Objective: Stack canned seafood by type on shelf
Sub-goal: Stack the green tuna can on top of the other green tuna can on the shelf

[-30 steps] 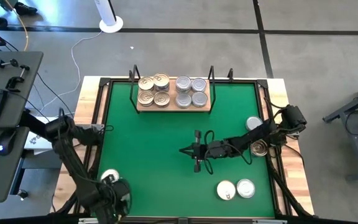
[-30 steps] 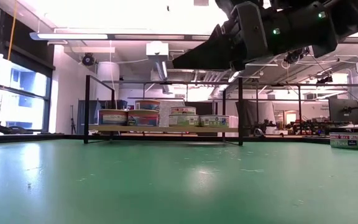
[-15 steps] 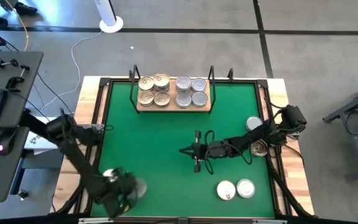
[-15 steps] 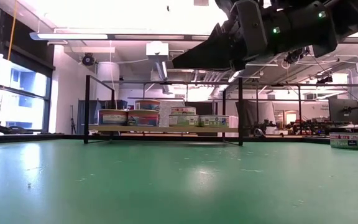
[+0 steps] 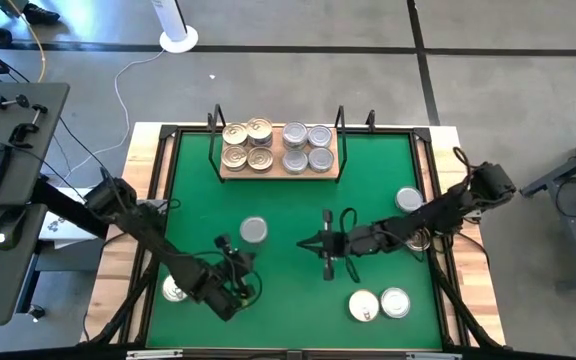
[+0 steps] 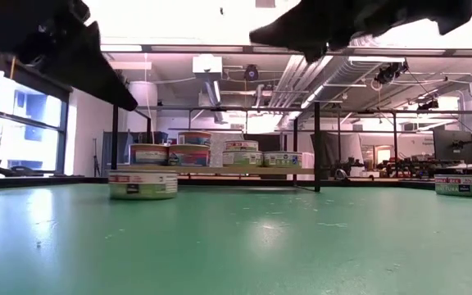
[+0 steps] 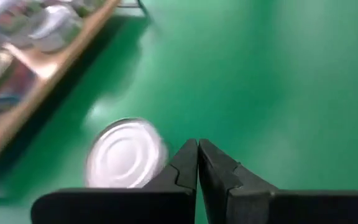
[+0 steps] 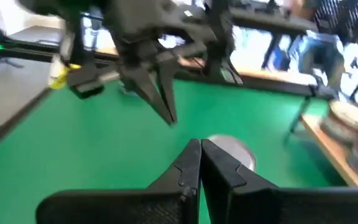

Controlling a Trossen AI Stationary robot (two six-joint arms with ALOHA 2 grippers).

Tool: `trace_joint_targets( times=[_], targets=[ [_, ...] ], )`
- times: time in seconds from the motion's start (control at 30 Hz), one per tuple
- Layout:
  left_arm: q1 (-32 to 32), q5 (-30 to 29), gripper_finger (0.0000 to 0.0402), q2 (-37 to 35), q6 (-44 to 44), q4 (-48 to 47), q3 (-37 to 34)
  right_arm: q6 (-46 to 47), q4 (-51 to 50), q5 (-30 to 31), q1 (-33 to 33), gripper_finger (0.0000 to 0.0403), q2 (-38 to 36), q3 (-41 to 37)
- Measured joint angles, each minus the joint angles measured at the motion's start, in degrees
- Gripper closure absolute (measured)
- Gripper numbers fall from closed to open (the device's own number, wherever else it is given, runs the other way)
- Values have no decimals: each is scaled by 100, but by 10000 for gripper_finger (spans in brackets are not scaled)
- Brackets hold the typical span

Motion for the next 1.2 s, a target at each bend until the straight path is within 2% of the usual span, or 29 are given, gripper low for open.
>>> trace_joint_targets(
  times=[0.07,0.13,0.27,0.37,0.5,0.67,0.73,0.87,1.03,1.2],
  targets=[
    [-39,-214,400,-4,-180,-222,-127,142,-169,-81,-152,385,41,0],
    [-73,-400,396,-4,-779,-603,-377,206,-211,-343,-335,361,228,4],
    [-92,-439,373,-13,-1780,-564,-1010,279,169,-1061,-720,287,826,2],
    [-85,-255,334,-50,-1907,-45,-1473,314,613,-1500,-987,220,1251,2],
    [-72,42,261,-202,-1554,940,-2094,343,767,-1586,-1294,126,1752,329],
    [80,1,165,-566,-840,2725,-2991,65,-74,-1972,-1590,22,2410,1307],
    [194,3,133,-697,-573,3333,-3333,-164,-512,-2035,-1691,9,2640,1691],
    [480,16,98,-837,265,4613,-3890,-665,-677,-2374,-1912,22,3090,2167],
    [875,395,94,-725,1982,6520,-4333,-550,-559,-3033,-2194,28,3530,2478],
    [1320,789,96,-484,2597,7218,-4436,-396,-434,-3506,-2344,28,3757,2601]
  ],
)
